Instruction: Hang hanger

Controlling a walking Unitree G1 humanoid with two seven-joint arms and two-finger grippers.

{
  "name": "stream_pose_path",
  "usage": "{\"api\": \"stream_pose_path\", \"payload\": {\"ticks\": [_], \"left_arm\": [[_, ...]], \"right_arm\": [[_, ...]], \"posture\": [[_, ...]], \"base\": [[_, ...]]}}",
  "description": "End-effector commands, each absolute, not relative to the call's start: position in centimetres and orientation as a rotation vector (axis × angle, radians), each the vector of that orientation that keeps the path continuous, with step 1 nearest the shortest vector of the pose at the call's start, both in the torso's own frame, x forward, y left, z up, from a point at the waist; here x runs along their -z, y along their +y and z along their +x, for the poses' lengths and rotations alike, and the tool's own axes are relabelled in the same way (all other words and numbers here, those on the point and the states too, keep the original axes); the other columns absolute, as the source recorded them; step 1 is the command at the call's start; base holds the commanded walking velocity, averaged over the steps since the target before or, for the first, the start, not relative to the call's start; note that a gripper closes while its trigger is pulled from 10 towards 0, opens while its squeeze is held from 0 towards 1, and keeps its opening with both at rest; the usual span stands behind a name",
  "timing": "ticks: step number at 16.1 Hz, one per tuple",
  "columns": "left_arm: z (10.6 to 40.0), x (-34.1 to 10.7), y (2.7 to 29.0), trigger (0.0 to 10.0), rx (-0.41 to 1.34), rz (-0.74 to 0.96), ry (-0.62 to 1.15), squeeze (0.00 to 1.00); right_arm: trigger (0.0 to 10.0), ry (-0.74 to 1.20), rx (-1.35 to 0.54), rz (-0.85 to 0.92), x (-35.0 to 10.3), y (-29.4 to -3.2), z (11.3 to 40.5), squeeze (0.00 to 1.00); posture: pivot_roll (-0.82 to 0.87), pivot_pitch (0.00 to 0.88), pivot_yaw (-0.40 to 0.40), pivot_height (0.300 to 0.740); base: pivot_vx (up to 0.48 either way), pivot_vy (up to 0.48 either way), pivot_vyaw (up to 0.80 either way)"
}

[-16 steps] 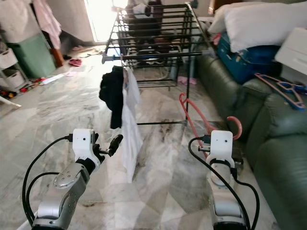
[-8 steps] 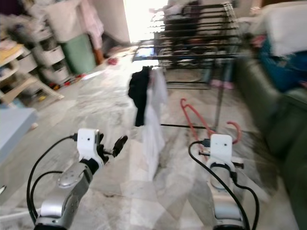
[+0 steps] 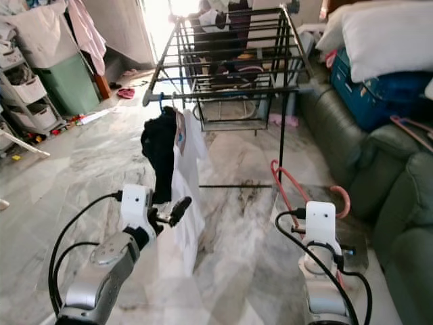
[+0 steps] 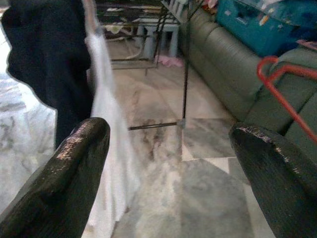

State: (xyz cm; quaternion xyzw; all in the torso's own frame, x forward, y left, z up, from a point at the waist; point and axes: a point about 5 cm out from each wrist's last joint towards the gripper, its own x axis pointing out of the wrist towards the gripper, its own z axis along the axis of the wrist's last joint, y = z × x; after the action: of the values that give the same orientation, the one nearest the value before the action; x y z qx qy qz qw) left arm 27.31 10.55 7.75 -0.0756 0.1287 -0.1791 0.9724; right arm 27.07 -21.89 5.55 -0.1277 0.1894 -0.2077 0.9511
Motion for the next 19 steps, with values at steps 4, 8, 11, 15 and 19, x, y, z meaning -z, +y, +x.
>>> {"api": "stream_pose_path", "payload": {"ticks": [4, 8, 11, 15, 19], "left_arm": [[27.3, -7.3, 11.2, 10.0, 0.330, -0.140, 0.282, 0.00], [27.3, -6.5, 11.0, 10.0, 0.338, -0.136, 0.307, 0.00], [27.5, -6.2, 11.1, 10.0, 0.336, -0.130, 0.315, 0.00], [27.5, -6.0, 10.9, 10.0, 0.337, -0.126, 0.317, 0.00], [27.2, -5.6, 11.0, 10.0, 0.331, -0.128, 0.327, 0.00]], "right_arm": [[10.0, 0.395, 0.386, -0.269, -5.5, -21.0, 27.8, 0.00], [10.0, 0.413, 0.337, -0.291, -4.9, -20.2, 28.0, 0.00], [10.0, 0.449, 0.296, -0.340, -4.3, -19.7, 28.4, 0.00], [10.0, 0.483, 0.279, -0.358, -3.9, -19.5, 28.7, 0.00], [10.0, 0.427, 0.194, -0.389, -4.3, -18.6, 29.4, 0.00]], "posture": [[-0.12, 0.051, 0.092, 0.740], [-0.12, 0.035, 0.098, 0.740], [-0.12, 0.023, 0.097, 0.740], [-0.12, 0.013, 0.089, 0.740], [-0.12, 0.006, 0.075, 0.740]], "base": [[0.353, 0.000, 0.00], [0.355, 0.000, 0.00], [0.354, 0.000, 0.00], [0.355, 0.000, 0.00], [0.352, 0.000, 0.00]]}}
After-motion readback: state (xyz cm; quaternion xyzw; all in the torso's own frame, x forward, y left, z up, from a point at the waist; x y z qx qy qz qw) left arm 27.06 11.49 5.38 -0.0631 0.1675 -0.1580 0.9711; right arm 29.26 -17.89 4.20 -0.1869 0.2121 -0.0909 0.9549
